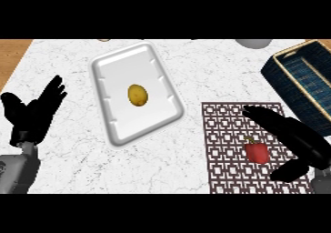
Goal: Pick the bell pepper from the placemat and place it in the basket
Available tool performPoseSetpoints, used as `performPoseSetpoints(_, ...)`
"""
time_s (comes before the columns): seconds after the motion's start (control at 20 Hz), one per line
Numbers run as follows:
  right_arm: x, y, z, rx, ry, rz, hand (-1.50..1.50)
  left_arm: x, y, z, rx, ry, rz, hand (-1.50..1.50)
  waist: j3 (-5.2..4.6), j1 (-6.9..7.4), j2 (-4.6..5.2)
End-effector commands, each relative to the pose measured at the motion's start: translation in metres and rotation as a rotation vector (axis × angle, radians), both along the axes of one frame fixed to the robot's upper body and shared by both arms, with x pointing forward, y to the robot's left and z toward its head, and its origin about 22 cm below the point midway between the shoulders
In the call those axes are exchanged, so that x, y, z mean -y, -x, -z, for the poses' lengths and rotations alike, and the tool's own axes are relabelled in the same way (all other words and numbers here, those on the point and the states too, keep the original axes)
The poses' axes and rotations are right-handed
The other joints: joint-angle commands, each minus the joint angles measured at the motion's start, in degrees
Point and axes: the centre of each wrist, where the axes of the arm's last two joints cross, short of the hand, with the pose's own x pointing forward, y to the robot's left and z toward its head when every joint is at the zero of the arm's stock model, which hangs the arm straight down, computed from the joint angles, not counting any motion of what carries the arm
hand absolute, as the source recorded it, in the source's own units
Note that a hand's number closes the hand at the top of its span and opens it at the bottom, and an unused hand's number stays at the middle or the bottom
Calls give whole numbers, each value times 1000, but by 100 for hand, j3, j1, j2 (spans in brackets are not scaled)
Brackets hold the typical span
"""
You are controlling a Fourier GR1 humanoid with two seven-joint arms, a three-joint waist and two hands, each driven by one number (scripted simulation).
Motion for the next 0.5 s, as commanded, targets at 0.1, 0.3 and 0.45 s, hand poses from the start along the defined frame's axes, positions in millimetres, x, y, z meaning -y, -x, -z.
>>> performPoseSetpoints(0.1, 16, -17, 19, -48, 106, 11, -150, 0, -1, -2, -6, 1, -4, 0, -1, -3, -3)
performPoseSetpoints(0.3, 12, -5, 24, -22, 83, 4, -150, 3, 12, 7, -9, 1, 0, 0, -2, -19, -10)
performPoseSetpoints(0.45, 14, -13, -2, -24, 66, -13, -150, 6, 3, 5, -8, -1, 9, 0, -3, -29, -10)
